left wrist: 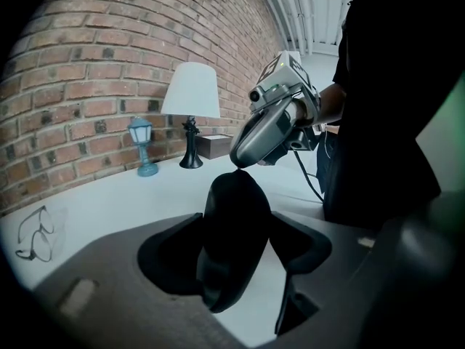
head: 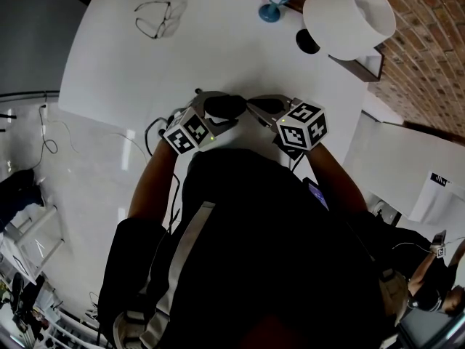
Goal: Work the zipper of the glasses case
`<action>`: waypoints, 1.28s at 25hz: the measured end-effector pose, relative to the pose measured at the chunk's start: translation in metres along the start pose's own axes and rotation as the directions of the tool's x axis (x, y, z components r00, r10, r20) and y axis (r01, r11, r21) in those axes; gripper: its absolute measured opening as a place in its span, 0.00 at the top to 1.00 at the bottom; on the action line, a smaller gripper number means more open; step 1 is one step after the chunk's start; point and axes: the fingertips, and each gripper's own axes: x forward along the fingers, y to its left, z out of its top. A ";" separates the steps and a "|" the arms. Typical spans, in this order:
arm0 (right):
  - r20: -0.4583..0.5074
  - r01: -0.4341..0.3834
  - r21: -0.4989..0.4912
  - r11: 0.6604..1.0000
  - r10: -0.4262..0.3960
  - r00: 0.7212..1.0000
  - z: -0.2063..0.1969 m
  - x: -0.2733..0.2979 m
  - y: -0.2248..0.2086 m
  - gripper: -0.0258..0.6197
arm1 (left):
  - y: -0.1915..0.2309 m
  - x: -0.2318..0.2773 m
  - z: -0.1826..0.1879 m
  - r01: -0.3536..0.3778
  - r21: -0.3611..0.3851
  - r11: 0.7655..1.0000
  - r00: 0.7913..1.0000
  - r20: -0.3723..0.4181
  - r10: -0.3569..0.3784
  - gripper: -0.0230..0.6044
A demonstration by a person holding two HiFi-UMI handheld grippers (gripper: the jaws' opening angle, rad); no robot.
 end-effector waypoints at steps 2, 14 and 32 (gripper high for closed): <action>0.022 -0.017 0.027 1.000 0.016 1.000 0.002 0.001 0.001 0.95 | 0.002 -0.002 0.005 -0.014 0.002 1.000 0.999 0.029 0.014 0.49; 0.122 -0.069 0.274 0.959 0.037 0.992 0.035 0.008 0.010 0.95 | 0.021 0.001 0.020 -0.189 0.048 0.981 0.979 0.080 0.185 0.47; 0.225 -0.174 0.573 0.801 0.050 0.973 0.038 0.003 0.003 0.95 | 0.021 -0.002 0.034 -0.173 0.032 0.984 0.977 0.133 0.167 0.49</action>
